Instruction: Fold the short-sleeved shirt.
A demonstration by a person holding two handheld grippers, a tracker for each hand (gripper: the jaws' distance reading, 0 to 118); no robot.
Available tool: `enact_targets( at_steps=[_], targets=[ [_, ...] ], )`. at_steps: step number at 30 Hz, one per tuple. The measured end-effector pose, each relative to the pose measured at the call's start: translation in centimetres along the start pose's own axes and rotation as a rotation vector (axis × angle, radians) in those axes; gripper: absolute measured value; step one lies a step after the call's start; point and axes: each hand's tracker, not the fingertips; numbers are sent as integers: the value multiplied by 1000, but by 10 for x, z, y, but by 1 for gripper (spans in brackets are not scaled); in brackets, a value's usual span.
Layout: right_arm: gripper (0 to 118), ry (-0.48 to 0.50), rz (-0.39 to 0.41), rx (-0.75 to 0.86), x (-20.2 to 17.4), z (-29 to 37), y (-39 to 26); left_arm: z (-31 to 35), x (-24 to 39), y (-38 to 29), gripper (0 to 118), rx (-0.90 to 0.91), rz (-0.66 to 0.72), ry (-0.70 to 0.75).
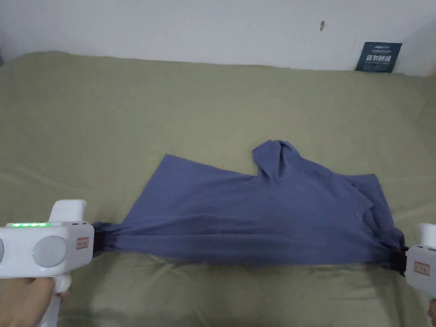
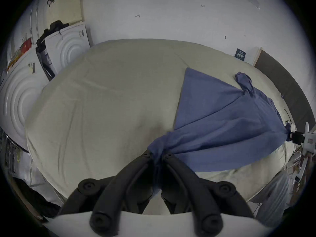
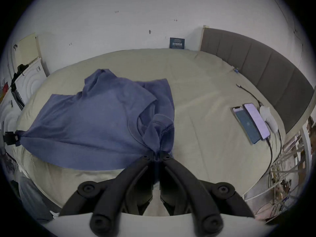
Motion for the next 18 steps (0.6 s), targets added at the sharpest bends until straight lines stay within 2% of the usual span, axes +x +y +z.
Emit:
enact_targets(
  at_steps=[4, 5, 6, 7, 8, 9, 10, 11, 13, 14, 15, 16, 17, 18],
  targets=[
    [6, -6, 17, -21, 0, -9, -5, -4, 1, -3, 8, -20, 7, 4],
    [10, -6, 23, -25, 1, -8, -3, -4, 1, -3, 8, -20, 7, 3],
    [20, -8, 30, -31, 0, -7, -2, -2, 0, -3, 13, -17, 12, -2],
    [43, -14, 37, -28, -3, -2, -1, 1, -2, -3, 29, -6, 20, -12],
    [91, -19, 61, 1, -7, 5, 0, 4, -4, -2, 74, 5, 25, -4],
    [118, -22, 82, 42, -11, 12, 1, 6, -8, -2, 109, 17, 26, -16],
    [114, -26, 104, 62, -18, 20, 2, 8, -12, -2, 118, 22, 28, -29],
    [111, -33, 120, 230, -26, 46, 0, 13, -13, -2, 115, 23, 37, -22],
    [116, 56, 159, 149, -48, 63, -7, 21, -22, -4, 114, 51, 48, -23],
    [109, 95, 162, 127, -63, 48, 5, 24, -25, -6, 112, 54, 52, -21],
    [92, 134, 159, 122, -73, 53, 3, 27, -27, -9, 107, 74, 51, 8],
    [56, 176, 154, 129, -86, 58, -1, 30, -29, -12, 94, 83, 35, 40],
    [13, 199, 150, 155, -98, 62, -8, 36, -25, -14, 65, 81, 21, 48],
    [0, 199, 151, 165, -111, 59, -10, 38, -27, -18, 50, 79, 18, 48]
  ],
)
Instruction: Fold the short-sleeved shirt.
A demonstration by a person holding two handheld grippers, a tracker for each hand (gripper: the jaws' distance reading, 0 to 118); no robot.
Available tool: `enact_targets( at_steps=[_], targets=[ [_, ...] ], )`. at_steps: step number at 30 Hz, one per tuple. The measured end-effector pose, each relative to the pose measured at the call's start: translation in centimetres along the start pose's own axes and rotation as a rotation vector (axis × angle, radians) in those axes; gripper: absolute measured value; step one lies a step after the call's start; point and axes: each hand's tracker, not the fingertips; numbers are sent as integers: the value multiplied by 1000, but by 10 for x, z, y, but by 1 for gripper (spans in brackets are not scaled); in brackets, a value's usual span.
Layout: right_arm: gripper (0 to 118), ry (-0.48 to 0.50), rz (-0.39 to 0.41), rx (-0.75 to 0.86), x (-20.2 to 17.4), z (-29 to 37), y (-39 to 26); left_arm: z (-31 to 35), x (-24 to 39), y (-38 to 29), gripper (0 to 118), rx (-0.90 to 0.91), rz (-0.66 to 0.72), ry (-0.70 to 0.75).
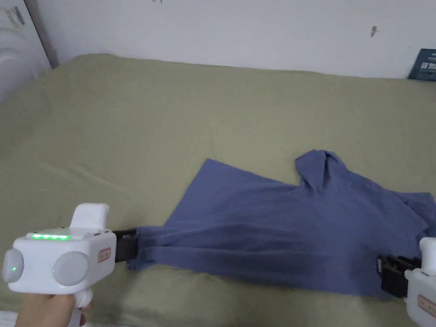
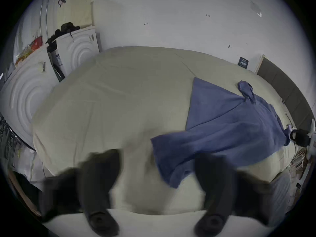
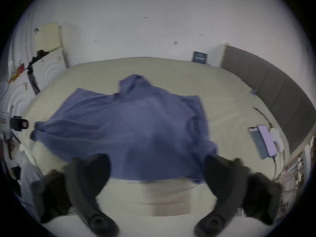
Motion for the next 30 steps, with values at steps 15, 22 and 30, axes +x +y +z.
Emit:
enact_targets(
  at_steps=[15, 22, 30],
  targets=[
    [0, 112, 67, -21, -69, -11, -12, -51, -14, 37, 104, -125, 13, -111],
    [0, 135, 70, -29, -74, -15, -11, -100, -9, 23, 101, -230, -49, -50],
    [0, 127, 89, -37, -63, -34, 1, -81, 14, 17, 2, -172, -126, -49]
  ],
)
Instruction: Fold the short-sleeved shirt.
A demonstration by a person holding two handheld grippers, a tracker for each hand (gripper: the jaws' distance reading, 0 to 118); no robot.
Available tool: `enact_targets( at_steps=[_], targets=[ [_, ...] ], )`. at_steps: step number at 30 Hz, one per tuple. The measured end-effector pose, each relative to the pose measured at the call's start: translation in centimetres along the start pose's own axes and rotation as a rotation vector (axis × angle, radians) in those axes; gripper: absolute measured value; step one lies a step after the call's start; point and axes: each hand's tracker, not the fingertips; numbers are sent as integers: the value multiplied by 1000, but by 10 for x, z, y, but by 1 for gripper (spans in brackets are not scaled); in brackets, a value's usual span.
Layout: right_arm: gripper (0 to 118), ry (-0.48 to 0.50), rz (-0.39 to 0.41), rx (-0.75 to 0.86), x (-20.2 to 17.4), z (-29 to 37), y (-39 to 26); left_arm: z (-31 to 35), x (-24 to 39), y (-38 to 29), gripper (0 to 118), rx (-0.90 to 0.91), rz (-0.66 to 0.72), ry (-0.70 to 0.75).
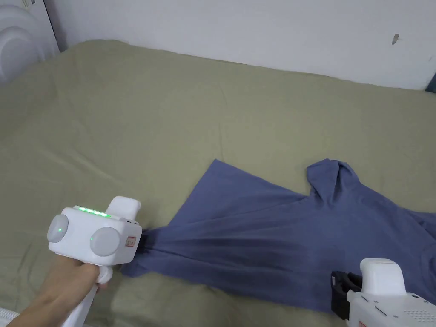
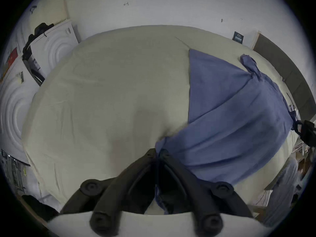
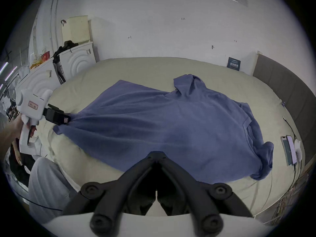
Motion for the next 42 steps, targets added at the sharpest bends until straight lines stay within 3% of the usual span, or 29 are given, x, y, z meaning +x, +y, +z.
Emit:
enact_targets(
  at_steps=[7, 15, 19, 20, 21, 22, 23, 24, 25, 28, 31, 32, 34, 35, 36, 37, 38, 41, 42],
  targets=[
    [0, -75, -31, 5, 58, -33, 45, -6, 1, 5, 2, -20, 27, -23],
    [0, -164, -70, -99, 151, -132, 143, -5, 5, 4, 2, -3, 38, -34],
    [0, -185, -15, -166, 176, -179, 176, -5, 2, 7, 2, -3, 58, -41],
    [8, -179, -7, -179, 181, -189, 180, -5, 3, 7, 2, -5, 62, -44],
    [36, -174, 5, -208, 185, -198, 184, -5, -1, 10, 2, -7, 66, -49],
    [83, -184, 21, -242, 186, -205, 185, -6, -1, 10, 2, -9, 71, -52],
    [118, -180, 31, -305, 190, -217, 184, -6, 0, 11, 2, -11, 75, -55],
    [112, -180, 29, -348, 193, -226, 179, -6, 1, 12, 2, -13, 77, -57],
    [106, -169, 46, -293, 193, -240, 173, -7, -2, 14, 2, -15, 77, -57],
    [105, -245, 116, -402, 193, -274, 156, -9, 2, 15, 2, -19, 66, -50],
    [103, -212, 23, -382, 193, -273, 159, -14, -3, 17, 2, -28, 67, -55],
    [93, -142, 14, -372, 192, -272, 159, -14, -3, 17, 2, -29, 71, -57],
    [64, -170, 69, -331, 181, -246, 163, -14, -5, 17, 2, -28, 78, -61],
    [6, -161, 107, -326, 177, -243, 162, -14, -5, 17, 2, -27, 86, -64],
    [1, -203, 131, -290, 171, -232, 161, -14, -5, 17, 2, -28, 97, -68],
    [1, -186, 109, -282, 167, -223, 160, -12, -8, 17, 2, -30, 106, -73],
    [1, -165, 96, -253, 156, -168, 183, -10, -9, 19, 2, -34, 117, -78],
    [1, -172, 66, -147, 147, -94, 199, 5, -12, 24, 2, -34, 120, -84],
    [1, -159, 62, -124, 165, -121, 188, 14, -11, 27, 2, -15, 121, -80]
  ],
)
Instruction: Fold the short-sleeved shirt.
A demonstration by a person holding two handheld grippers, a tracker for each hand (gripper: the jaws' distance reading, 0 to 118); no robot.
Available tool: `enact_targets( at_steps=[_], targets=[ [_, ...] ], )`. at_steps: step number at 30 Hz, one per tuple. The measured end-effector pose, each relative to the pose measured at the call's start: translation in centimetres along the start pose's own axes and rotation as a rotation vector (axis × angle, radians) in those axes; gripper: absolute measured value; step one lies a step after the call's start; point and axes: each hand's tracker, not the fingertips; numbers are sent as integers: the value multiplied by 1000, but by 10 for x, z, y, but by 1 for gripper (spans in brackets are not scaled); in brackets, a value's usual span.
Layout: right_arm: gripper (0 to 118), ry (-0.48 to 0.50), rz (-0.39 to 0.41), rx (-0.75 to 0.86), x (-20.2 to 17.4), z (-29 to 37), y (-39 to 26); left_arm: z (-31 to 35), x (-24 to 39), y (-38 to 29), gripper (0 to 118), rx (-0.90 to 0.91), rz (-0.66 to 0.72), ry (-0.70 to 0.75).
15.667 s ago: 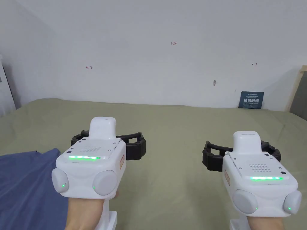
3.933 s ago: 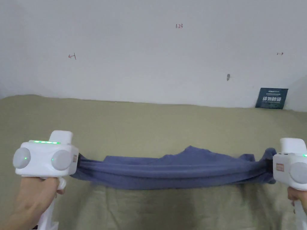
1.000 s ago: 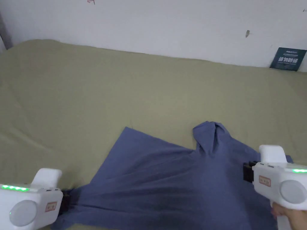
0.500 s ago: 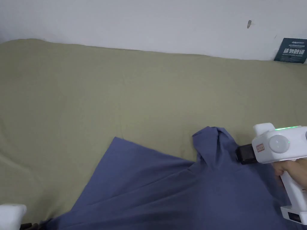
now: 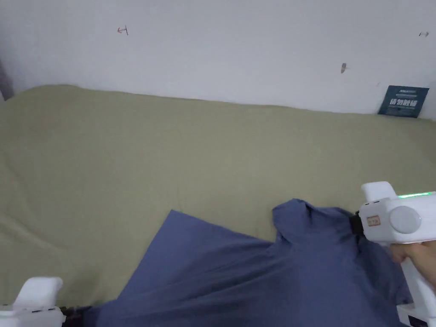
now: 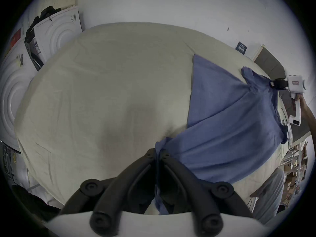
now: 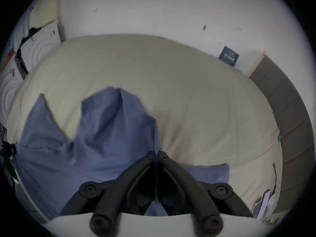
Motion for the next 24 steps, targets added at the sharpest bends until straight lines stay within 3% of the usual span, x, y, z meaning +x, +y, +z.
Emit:
enact_targets(
  at_steps=[4, 15, 24],
  targets=[
    [1, -32, 42, 108, 8, 76, -3, 48, 9, 16, 2, 107, -20, -18],
    [1, -173, -37, 437, 49, 274, 6, 184, 58, 95, 2, 407, -85, -26],
    [1, -263, -121, 562, 80, 338, 45, 247, 105, 186, 2, 536, -124, 23]
  ],
)
